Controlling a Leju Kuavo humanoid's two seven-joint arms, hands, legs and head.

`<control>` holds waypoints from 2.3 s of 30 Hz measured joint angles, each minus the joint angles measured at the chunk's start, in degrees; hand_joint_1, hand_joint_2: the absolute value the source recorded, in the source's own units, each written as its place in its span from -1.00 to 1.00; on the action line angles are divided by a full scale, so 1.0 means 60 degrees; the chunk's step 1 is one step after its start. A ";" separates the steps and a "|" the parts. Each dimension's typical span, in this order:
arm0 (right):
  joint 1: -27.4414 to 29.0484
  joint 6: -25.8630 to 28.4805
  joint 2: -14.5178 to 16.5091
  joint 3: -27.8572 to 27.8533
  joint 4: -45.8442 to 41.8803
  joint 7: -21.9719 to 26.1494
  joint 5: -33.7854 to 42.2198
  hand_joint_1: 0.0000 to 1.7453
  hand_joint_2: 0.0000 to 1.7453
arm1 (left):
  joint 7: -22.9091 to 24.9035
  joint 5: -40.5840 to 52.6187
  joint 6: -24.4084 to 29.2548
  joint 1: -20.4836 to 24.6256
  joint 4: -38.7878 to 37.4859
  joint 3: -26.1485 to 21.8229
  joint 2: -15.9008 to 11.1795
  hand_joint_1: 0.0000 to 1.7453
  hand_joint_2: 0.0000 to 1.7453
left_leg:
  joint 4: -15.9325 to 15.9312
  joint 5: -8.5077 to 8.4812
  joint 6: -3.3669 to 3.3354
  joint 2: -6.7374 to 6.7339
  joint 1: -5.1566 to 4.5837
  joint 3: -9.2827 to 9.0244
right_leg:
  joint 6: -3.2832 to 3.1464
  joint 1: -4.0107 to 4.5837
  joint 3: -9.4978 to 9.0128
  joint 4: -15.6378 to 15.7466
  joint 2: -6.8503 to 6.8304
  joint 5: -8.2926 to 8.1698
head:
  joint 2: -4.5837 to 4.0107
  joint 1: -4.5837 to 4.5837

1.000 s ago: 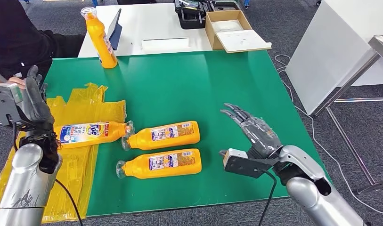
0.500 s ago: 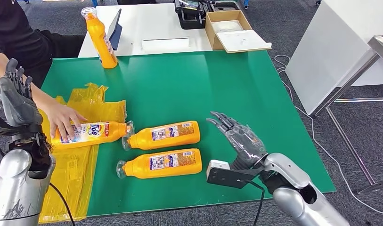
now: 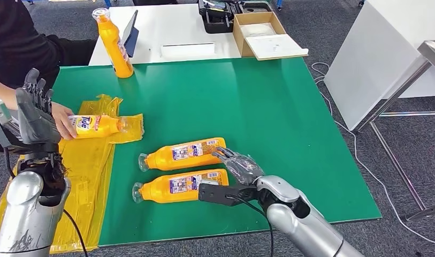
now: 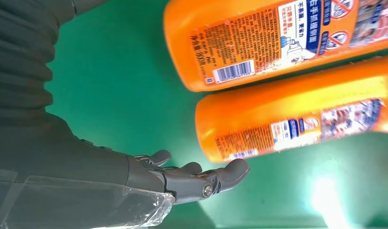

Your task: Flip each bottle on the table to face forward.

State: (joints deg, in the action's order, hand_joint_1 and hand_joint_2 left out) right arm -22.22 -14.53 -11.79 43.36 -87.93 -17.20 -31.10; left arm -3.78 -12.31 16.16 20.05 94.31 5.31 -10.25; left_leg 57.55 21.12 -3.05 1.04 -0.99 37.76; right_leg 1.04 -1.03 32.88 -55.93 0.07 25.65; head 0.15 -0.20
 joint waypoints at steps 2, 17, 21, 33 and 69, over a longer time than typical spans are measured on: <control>-0.0177 -0.0074 0.0192 0.0069 0.0383 -0.0057 -0.0012 -1.00 1.00 | 0.0019 -0.0020 -0.0027 0.0007 0.0000 0.0060 0.0024 -1.00 -1.00 | 0.0000 0.0000 0.0000 0.0002 -0.0001 0.0000 | 0.0000 0.0000 0.0000 0.0000 0.0000 0.0000 | 0.0000 0.0001; -0.1070 -0.0333 0.0824 0.0664 0.1717 -0.0142 -0.0182 -1.00 1.00 | -0.0001 -0.0194 -0.0006 0.0138 -0.0069 0.0244 0.0076 -1.00 -1.00 | 0.0000 -0.0001 0.0001 -0.0001 -0.0001 0.0000 | 0.0000 -0.0001 0.0001 0.0000 0.0000 -0.0001 | 0.0000 0.0001; -0.1264 -0.0511 0.0967 0.0933 0.1848 -0.0132 -0.0137 -1.00 1.00 | -0.0046 -0.0253 0.0055 0.0186 -0.0126 0.0262 0.0083 -1.00 -1.00 | 0.0001 -0.0002 0.0001 -0.0001 0.0000 0.0000 | 0.0000 -0.0001 0.0001 -0.0001 0.0001 -0.0001 | 0.0000 0.0000; -0.1405 -0.0869 0.1038 0.1839 0.1920 -0.0152 0.0097 -1.00 1.00 | -0.0181 -0.0432 0.0175 0.0198 -0.0270 0.0278 0.0087 -1.00 -1.00 | 0.0000 -0.0001 0.0001 0.0001 -0.0001 0.0001 | -0.0001 -0.0002 0.0002 0.0000 0.0000 0.0000 | 0.0000 0.0001; -0.1119 -0.0146 0.0247 0.1294 0.4222 -0.1124 -0.3478 1.00 1.00 | -0.0619 -0.0896 0.0539 -0.0197 -0.0375 -0.0400 -0.0095 -1.00 -1.00 | -0.0011 0.0048 0.0051 0.0024 0.0000 -0.0229 | -0.0033 -0.0007 -0.0113 0.0029 -0.0004 0.0069 | 0.0000 0.0001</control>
State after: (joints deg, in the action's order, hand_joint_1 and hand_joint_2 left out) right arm -28.93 -15.41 -10.31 51.13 -62.60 -23.94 -51.96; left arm -7.49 -17.68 19.39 18.87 92.06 2.91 -10.82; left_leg 57.48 21.41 -2.75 1.18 -0.99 36.39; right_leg 0.85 -1.07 32.21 -55.76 0.05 26.06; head 0.15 -0.19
